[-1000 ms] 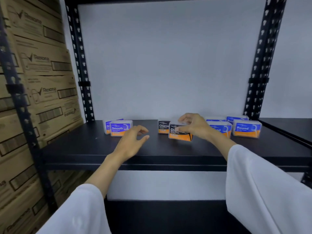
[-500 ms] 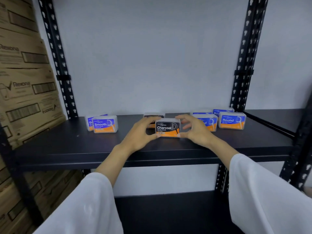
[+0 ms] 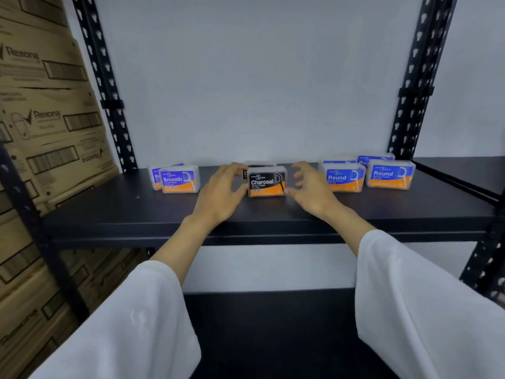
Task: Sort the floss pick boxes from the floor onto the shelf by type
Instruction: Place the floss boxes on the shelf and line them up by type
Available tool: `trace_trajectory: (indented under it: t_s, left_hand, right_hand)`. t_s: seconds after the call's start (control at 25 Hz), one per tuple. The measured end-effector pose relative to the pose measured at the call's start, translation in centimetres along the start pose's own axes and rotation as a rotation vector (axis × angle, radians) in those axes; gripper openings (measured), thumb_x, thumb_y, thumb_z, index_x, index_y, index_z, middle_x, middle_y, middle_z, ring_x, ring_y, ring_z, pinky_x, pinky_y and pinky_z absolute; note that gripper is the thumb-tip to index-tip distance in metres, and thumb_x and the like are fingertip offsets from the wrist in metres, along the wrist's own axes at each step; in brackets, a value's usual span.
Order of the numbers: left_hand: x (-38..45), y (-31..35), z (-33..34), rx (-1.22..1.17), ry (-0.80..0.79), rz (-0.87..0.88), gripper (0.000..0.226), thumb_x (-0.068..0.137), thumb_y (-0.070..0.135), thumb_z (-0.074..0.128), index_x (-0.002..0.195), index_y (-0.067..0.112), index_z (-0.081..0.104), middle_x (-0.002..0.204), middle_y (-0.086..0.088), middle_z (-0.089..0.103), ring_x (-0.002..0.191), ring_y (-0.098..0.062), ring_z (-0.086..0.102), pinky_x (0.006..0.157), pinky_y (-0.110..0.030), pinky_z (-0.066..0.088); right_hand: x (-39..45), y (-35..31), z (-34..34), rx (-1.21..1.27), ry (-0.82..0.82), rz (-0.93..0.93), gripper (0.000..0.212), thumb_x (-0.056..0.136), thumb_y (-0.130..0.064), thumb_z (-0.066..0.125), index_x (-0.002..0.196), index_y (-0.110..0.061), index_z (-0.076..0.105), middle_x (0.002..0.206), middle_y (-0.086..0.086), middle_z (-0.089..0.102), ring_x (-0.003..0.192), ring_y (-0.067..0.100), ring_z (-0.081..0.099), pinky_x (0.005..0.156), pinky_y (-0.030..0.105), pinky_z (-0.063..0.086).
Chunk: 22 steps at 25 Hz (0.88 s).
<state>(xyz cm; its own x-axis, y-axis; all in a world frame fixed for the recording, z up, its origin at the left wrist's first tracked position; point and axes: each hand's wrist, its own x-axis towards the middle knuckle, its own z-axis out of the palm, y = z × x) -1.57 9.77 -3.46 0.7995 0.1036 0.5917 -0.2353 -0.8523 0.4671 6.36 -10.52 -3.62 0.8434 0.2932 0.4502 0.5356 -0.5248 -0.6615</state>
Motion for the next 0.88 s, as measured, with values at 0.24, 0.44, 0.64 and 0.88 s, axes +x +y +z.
trace_trajectory:
  t_s: [0.24, 0.44, 0.64, 0.88]
  left_hand:
    - [-9.0, 3.5, -1.0, 0.005, 0.119, -0.023, 0.015, 0.090, 0.023, 0.055, 0.104, 0.029, 0.057, 0.105, 0.012, 0.057, 0.086, -0.006, 0.059, 0.076, -0.033, 0.049]
    - [-17.2, 4.1, 2.6, 0.016, -0.091, -0.112, 0.017, 0.092, 0.025, 0.053, 0.108, 0.028, 0.057, 0.107, 0.011, 0.059, 0.097, -0.010, 0.057, 0.083, -0.037, 0.050]
    - [-26.3, 1.1, 9.2, 0.046, -0.461, -0.283, 0.028, 0.093, 0.028, 0.055, 0.120, 0.025, 0.056, 0.126, 0.004, 0.055, 0.116, -0.016, 0.054, 0.097, -0.041, 0.046]
    - [-36.2, -6.7, 18.6, 0.006, -0.703, -0.524, 0.031, 0.091, 0.024, 0.058, 0.121, 0.023, 0.056, 0.122, -0.001, 0.056, 0.115, -0.022, 0.054, 0.095, -0.042, 0.046]
  right_hand:
    - [-7.6, -0.4, -1.8, 0.068, 0.228, -0.091, 0.014, 0.083, -0.003, 0.055, 0.089, -0.010, 0.064, 0.084, 0.004, 0.058, 0.065, 0.006, 0.049, 0.065, 0.008, 0.040]
    - [-17.3, 1.4, -0.4, 0.079, 0.017, -0.030, 0.012, 0.087, -0.009, 0.055, 0.096, -0.013, 0.063, 0.091, 0.000, 0.061, 0.078, 0.009, 0.056, 0.072, 0.015, 0.046]
    - [-26.3, 8.2, 3.9, -0.007, -0.311, 0.169, 0.028, 0.091, -0.018, 0.055, 0.118, -0.017, 0.059, 0.120, 0.000, 0.061, 0.112, 0.014, 0.054, 0.097, 0.029, 0.045]
    - [-34.5, 19.2, 11.2, -0.136, -0.553, 0.416, 0.035, 0.087, -0.017, 0.059, 0.122, -0.016, 0.057, 0.123, 0.007, 0.060, 0.115, 0.024, 0.055, 0.096, 0.035, 0.046]
